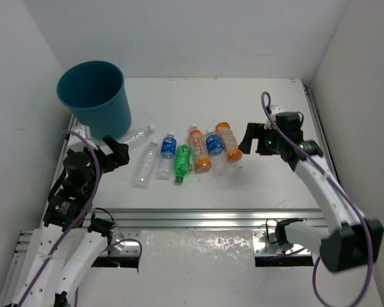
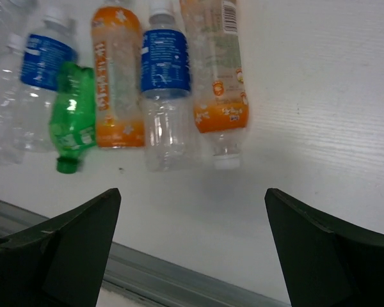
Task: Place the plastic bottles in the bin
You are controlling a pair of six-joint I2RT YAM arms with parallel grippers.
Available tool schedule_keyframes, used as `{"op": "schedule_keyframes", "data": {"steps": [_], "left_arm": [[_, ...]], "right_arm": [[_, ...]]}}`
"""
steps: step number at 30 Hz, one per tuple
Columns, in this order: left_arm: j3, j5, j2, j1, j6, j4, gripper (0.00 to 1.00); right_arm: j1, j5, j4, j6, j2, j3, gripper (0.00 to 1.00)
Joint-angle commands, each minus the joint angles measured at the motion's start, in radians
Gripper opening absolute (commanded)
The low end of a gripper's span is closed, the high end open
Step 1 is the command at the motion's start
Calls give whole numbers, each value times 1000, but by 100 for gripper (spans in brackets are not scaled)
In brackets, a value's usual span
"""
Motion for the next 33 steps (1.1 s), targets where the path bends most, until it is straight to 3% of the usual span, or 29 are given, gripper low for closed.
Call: {"op": "schedule_keyframes", "data": {"steps": [1, 3, 9, 15, 20, 23, 24, 26, 27, 29, 33], "left_arm": [[0, 3, 11, 0, 4, 48, 100], [-2, 6, 20, -5, 4, 50, 100], [1, 10, 36, -14, 6, 48, 100], [0, 3, 40, -22, 3, 47, 100], [1, 6, 45, -22, 4, 47, 100], [0, 15, 37, -22, 7, 50, 100], [0, 17, 36, -22, 7, 51, 100], [1, 20, 34, -22, 9, 51, 100], [3, 24, 34, -22, 13, 51, 100], [15, 47, 48, -22, 21, 48, 100], [52, 332, 128, -23, 17, 156, 100]], "right_arm": [[5, 7, 73, -95, 224, 125, 93], [15, 47, 44, -118, 385, 203, 89], [74, 102, 71, -168, 626, 298, 86], [80, 110, 96, -178, 773, 329, 84], [72, 227, 136, -170, 810, 292, 81], [66, 231, 156, -185, 816, 281, 67], [63, 230, 154, -187, 820, 284, 51], [54, 225, 157, -194, 816, 281, 38], [54, 225, 157, -196, 805, 274, 27], [54, 234, 154, -178, 733, 263, 24], [75, 254, 130, -130, 508, 217, 20]]}}
